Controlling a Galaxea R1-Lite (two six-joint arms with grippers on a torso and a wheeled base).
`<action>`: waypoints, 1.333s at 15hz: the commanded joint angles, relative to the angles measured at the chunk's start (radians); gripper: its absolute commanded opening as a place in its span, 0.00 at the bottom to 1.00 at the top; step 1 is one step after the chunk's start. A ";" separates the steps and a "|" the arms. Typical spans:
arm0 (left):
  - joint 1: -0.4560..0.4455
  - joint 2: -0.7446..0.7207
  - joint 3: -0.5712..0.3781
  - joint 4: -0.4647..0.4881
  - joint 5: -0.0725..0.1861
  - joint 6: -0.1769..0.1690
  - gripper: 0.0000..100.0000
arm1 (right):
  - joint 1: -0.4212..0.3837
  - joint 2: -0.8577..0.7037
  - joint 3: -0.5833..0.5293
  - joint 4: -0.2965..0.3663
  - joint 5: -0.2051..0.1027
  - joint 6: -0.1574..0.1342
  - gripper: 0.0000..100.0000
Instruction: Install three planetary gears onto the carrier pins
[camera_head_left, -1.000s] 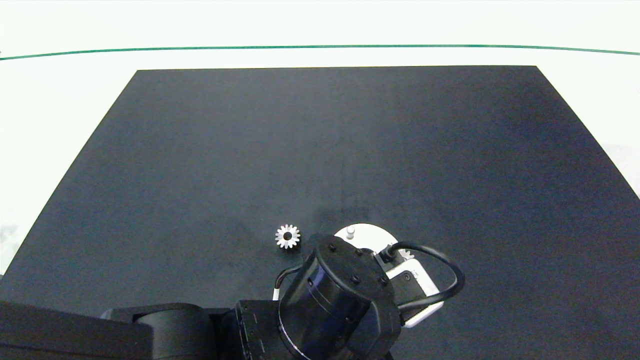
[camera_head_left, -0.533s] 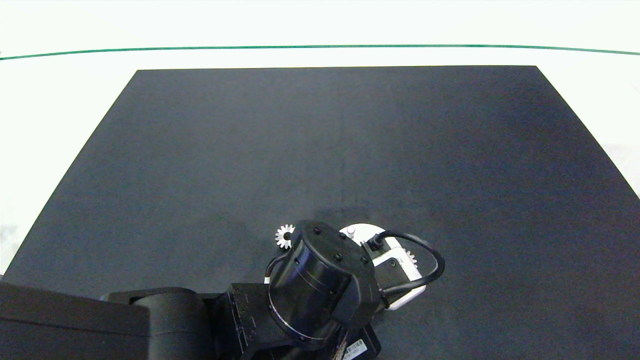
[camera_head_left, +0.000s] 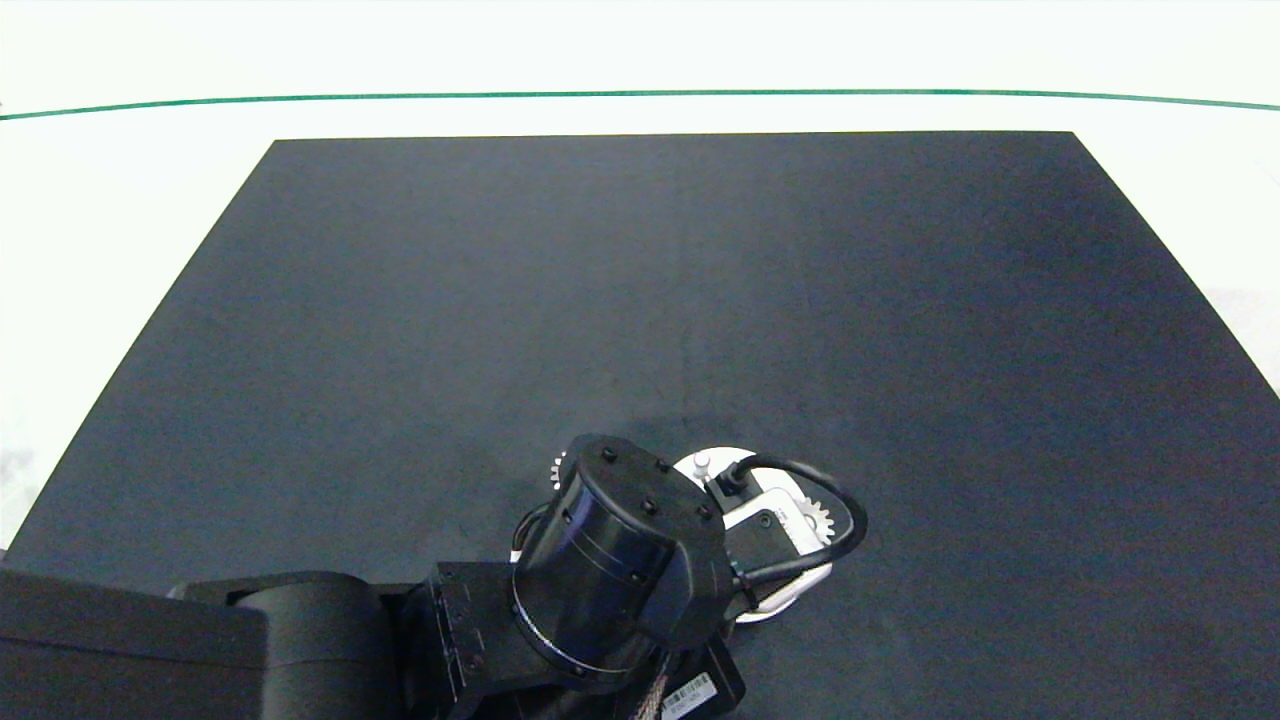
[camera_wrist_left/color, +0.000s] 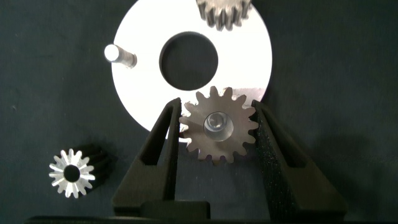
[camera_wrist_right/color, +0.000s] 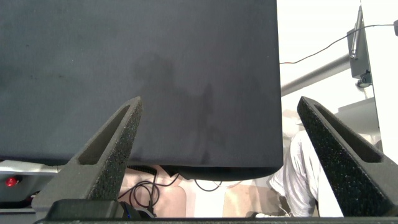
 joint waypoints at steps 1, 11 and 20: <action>0.000 0.006 0.003 -0.005 0.002 0.002 0.13 | 0.001 0.000 -0.001 0.004 -0.003 -0.002 1.00; 0.012 0.012 0.017 -0.008 0.002 0.001 0.13 | 0.001 -0.001 -0.001 0.004 -0.004 -0.002 1.00; 0.006 0.033 0.018 -0.058 0.002 -0.004 0.13 | 0.001 -0.001 -0.003 0.002 -0.003 -0.002 1.00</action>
